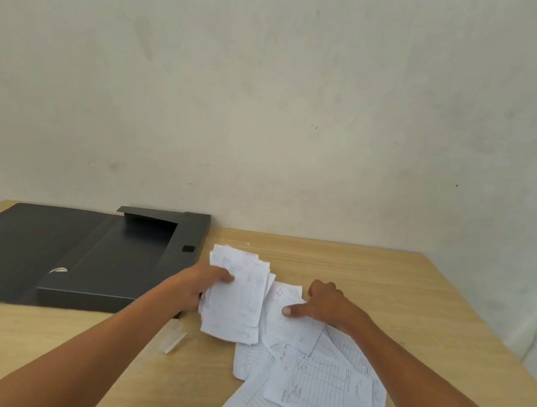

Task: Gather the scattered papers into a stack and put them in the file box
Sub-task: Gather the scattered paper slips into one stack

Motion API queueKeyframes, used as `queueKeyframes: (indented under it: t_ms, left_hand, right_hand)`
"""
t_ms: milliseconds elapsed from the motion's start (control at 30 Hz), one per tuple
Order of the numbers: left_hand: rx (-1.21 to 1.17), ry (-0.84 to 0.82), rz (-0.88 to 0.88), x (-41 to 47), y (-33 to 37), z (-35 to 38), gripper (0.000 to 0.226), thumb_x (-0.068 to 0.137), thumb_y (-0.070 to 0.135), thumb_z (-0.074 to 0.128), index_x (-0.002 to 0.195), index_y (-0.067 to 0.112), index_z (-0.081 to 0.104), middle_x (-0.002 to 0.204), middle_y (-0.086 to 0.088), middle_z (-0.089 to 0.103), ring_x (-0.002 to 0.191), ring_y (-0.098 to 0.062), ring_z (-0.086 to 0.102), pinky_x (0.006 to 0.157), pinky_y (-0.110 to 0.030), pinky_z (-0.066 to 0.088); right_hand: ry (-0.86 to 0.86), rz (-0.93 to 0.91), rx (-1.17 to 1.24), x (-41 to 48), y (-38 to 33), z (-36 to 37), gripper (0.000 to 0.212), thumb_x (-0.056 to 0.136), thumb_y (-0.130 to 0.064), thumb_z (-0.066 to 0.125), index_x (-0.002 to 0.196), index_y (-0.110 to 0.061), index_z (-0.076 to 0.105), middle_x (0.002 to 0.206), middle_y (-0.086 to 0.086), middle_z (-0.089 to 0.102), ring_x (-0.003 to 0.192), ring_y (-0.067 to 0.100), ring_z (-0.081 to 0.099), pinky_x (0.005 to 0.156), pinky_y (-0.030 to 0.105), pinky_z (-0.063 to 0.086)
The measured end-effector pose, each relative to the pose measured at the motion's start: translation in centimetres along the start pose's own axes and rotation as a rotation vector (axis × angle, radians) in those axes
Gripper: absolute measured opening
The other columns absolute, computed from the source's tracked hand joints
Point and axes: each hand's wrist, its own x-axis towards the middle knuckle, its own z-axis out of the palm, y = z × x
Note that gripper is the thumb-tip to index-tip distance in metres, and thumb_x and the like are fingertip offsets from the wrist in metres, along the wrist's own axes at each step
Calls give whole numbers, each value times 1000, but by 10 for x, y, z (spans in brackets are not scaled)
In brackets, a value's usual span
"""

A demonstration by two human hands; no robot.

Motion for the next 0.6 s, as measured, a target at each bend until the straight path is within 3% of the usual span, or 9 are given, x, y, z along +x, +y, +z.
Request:
queueKeyframes:
  t_ms: [33, 100, 167, 233, 267, 433, 600]
  left_hand:
    - [2, -21, -29, 0, -2, 6, 21, 99, 5, 61, 120, 5, 61, 103, -14, 73, 89, -30, 70, 69, -42, 56]
    - [-35, -50, -57, 2, -5, 16, 23, 101, 2, 58, 124, 3, 61, 102, -14, 73, 87, -29, 71, 66, -42, 56]
    - [-53, -61, -60, 8, -6, 22, 28, 101, 2, 57, 129, 2, 60, 106, -15, 74, 89, -30, 72, 66, -43, 57]
    - [-80, -68, -54, 13, -9, 23, 32, 101, 3, 57, 134, 3, 59, 115, -17, 74, 94, -32, 73, 70, -43, 59]
    - [-105, -75, -50, 16, -11, 23, 34, 101, 3, 57, 135, 3, 59, 119, -18, 74, 99, -33, 73, 73, -44, 59]
    - [-234, -86, -6, 24, -13, 22, 34, 101, 4, 57, 135, 7, 59, 125, -18, 71, 112, -37, 69, 85, -51, 58]
    - [-264, 53, 179, 35, -5, 10, 38, 103, 4, 54, 140, 10, 56, 131, -16, 67, 118, -37, 64, 100, -55, 52]
  right_hand:
    - [12, -8, 20, 1, -1, 4, 74, 68, -63, 79, 115, -14, 51, 116, 6, 52, 108, 22, 54, 91, 36, 47]
    - [41, -23, 120, 1, -6, 11, 90, 68, -54, 84, 133, -9, 42, 127, 6, 54, 116, 24, 55, 100, 41, 47]
    - [63, -30, 205, 3, -10, 15, 77, 70, -43, 86, 127, -8, 47, 118, 5, 59, 113, 25, 59, 98, 43, 49]
    - [99, -37, 309, 7, -11, 17, 44, 72, -31, 85, 100, -13, 56, 101, 2, 63, 107, 26, 63, 98, 47, 51]
    - [113, -32, 361, 11, -10, 17, 39, 72, -28, 85, 95, -16, 55, 98, 1, 64, 105, 26, 64, 97, 48, 52]
    - [173, -97, 665, 25, -10, 9, 24, 80, -7, 78, 100, -11, 66, 99, 7, 72, 95, 26, 69, 88, 42, 57]
    - [313, -125, 838, 34, -1, -7, 31, 82, -8, 78, 111, -9, 69, 107, 9, 74, 96, 29, 71, 87, 46, 59]
